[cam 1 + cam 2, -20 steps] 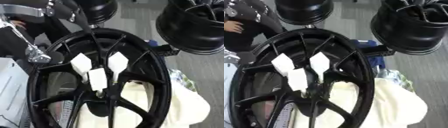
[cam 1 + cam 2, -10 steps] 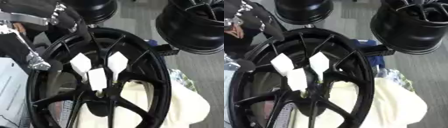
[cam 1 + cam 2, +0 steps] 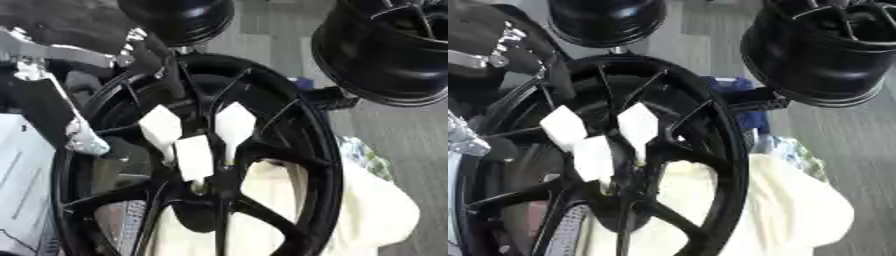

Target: Pull the pin out of the wheel hub.

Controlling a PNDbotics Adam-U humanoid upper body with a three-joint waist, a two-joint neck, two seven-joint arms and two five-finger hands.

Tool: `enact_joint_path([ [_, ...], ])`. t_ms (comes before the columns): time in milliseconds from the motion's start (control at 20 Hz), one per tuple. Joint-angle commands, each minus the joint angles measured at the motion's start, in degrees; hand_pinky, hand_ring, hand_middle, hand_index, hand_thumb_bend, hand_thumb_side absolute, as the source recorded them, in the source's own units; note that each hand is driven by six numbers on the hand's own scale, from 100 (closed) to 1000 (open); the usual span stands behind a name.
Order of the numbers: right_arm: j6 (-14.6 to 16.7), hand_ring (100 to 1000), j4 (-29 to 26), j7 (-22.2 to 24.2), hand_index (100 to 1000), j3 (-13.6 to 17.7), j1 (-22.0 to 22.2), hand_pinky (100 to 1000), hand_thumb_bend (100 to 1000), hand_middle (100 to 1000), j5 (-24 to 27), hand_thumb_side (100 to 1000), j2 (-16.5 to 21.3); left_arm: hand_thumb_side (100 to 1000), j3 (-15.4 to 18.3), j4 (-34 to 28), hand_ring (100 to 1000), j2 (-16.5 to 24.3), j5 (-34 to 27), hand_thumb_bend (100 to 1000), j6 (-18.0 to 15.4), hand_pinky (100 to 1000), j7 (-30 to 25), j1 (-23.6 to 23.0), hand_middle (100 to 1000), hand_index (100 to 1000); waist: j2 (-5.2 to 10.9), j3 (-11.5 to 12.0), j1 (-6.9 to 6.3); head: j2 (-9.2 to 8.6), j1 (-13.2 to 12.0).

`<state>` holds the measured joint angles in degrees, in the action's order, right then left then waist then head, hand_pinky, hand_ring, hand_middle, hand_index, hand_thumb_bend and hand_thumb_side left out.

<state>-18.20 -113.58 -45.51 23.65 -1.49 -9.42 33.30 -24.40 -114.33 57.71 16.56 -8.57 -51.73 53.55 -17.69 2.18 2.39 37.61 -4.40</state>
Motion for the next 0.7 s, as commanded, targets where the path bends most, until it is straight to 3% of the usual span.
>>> enact_joint_path([
  [50,-6.1,614,-1.0,-6.5,848,0.7,-0.4,829,457,667,0.6,275,1.0,400,0.0,-0.3,844,0.2,1.8,483,1.4,830,0.7,0.9,775,887,0.78,0.0,0.07,-0.67,-0.2],
  [700,-5.8,612,-1.0,-6.5,848,0.6,-0.6,830,451,665,1.6,276,0.4,390,-1.9,1.4,853,-2.2,6.1,450,3.8,831,1.3,0.7,798,903,0.16,-0.2,0.63,-1.08,-0.6],
])
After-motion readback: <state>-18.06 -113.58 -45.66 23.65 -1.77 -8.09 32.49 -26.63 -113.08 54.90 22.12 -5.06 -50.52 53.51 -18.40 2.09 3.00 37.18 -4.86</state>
